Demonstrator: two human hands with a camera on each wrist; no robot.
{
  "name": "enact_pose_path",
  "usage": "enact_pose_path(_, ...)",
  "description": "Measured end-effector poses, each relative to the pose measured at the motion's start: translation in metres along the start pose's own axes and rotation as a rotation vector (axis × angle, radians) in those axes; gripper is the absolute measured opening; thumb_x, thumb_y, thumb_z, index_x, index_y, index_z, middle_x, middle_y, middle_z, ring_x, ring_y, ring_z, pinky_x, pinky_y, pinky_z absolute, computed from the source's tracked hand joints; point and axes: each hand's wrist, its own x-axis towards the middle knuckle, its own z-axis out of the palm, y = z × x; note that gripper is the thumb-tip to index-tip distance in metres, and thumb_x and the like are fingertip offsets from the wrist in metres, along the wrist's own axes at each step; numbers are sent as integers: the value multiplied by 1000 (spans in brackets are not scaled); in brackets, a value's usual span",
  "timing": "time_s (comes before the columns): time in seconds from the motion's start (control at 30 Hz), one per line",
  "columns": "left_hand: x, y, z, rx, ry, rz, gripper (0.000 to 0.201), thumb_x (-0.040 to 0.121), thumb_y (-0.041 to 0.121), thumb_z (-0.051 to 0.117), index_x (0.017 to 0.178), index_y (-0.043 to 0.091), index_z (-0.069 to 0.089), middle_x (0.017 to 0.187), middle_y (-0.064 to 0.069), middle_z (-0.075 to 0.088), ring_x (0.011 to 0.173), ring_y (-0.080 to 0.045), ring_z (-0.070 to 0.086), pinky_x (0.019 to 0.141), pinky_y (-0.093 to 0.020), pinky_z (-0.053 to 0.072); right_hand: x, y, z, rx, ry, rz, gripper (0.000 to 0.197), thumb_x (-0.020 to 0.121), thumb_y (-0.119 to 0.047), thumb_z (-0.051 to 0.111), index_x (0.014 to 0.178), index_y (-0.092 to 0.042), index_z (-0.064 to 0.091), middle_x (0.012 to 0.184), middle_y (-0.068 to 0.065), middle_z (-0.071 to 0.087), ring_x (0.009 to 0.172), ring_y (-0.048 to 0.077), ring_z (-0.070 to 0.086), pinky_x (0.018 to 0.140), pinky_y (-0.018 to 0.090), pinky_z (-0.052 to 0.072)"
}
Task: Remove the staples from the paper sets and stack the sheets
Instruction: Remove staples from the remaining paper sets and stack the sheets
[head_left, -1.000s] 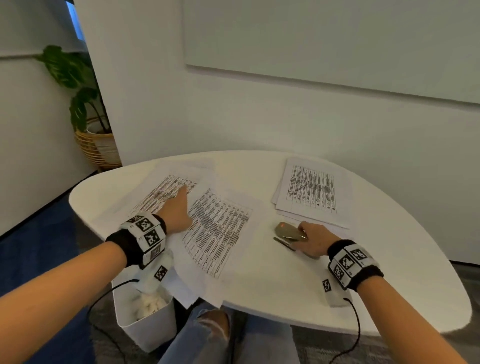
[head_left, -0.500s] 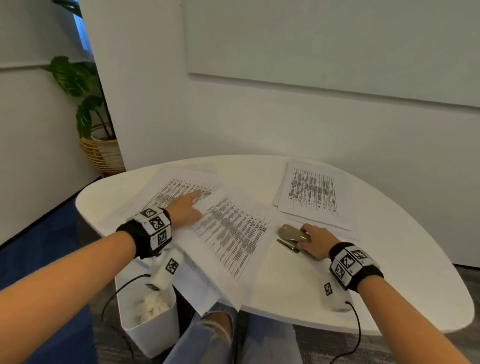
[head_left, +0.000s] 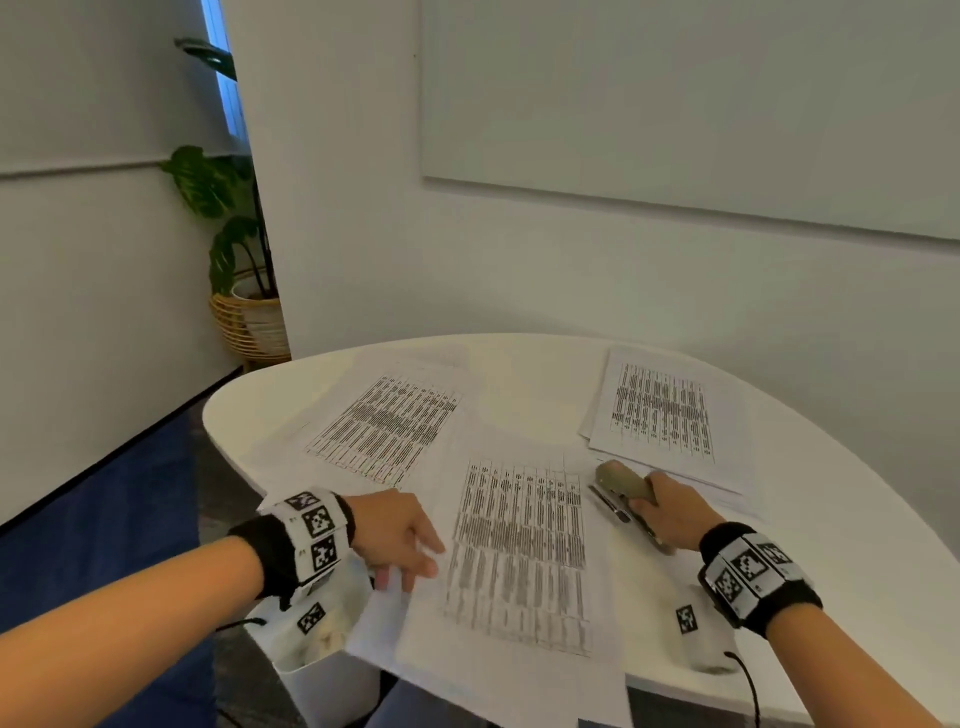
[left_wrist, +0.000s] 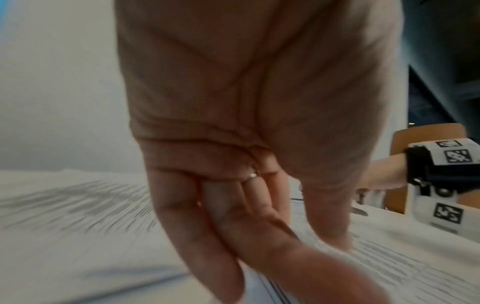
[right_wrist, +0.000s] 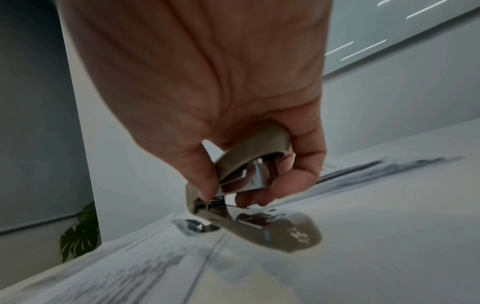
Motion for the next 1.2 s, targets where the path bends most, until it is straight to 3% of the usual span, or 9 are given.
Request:
enact_pose_path(0.1, 10, 21, -15, 298, 199, 36, 51, 94, 51, 46, 140, 27, 44, 93, 12, 72, 64, 1, 64, 81, -19, 47, -1, -5, -11, -3, 41, -28, 15, 98, -26, 45, 102, -12, 39, 99, 6, 53, 86, 21, 53, 74, 28, 41)
enact_pose_path(0.2, 34, 24, -15, 449, 282, 52, 56, 97, 52, 38, 146, 25, 35, 148, 4, 41, 130, -14, 45, 110, -35, 32, -3, -11, -18, 5, 59, -31, 20, 98, -25, 45, 108, -9, 42, 101, 7, 54, 85, 22, 53, 73, 29, 42)
enact_pose_path(0.27, 50, 23, -4, 476, 202, 55, 63, 98, 53, 34, 151, 24, 19, 159, 3, 14, 145, -19, 19, 117, -42, 20, -5, -15, -19, 17, 47, -40, 24, 98, -25, 46, 113, -7, 43, 101, 7, 55, 85, 21, 53, 73, 28, 42)
enact_pose_path(0.37, 59, 29, 16, 524, 163, 80, 68, 95, 60, 28, 152, 23, 16, 160, 2, 10, 145, -20, 18, 119, -44, 14, -8, -19, -15, 1, 23, -53, 27, 97, -25, 47, 117, -7, 45, 109, 9, 57, 87, 19, 51, 74, 26, 40)
enact_pose_path(0.5, 50, 52, 15, 508, 185, 170, 68, 91, 67, 32, 146, 28, 35, 140, 9, 51, 128, -16, 47, 114, -38, 22, -4, -20, -5, -65, -11, -69, 25, 94, -26, 51, 111, -8, 49, 112, 10, 55, 88, 19, 48, 74, 27, 38)
enact_pose_path(0.67, 62, 57, 24, 506, 160, 151, 74, 91, 59, 46, 150, 20, 25, 159, -3, 15, 143, -23, 22, 115, -43, 25, 3, -28, 5, -112, -42, -67, 22, 91, -25, 55, 105, -9, 50, 101, 5, 53, 85, 19, 50, 67, 24, 39)
enact_pose_path(0.8, 79, 64, 37, 445, 207, 117, 95, 83, 68, 50, 153, 17, 9, 160, -4, -2, 146, -26, 6, 117, -45, 18, 5, -42, 12, -163, -66, -57, 35, 91, -30, 54, 117, -8, 47, 117, 10, 55, 92, 22, 53, 77, 29, 44)
enact_pose_path(1.1, 90, 76, 22, 559, 256, 121, 102, 67, 73, 65, 141, 8, 37, 147, -13, 33, 131, -28, 36, 107, -44, 37, 19, -73, 23, -121, -99, -28, 38, 96, -35, 44, 124, -10, 37, 116, 12, 59, 99, 27, 59, 76, 33, 46)
enact_pose_path(1.2, 90, 73, 24, 557, 256, 141, 98, 71, 70, 63, 142, 6, 38, 152, -14, 26, 136, -28, 31, 111, -43, 33, 21, -80, 33, -98, -71, 14, 35, 97, -33, 38, 123, -10, 37, 111, 11, 61, 88, 27, 58, 72, 32, 45)
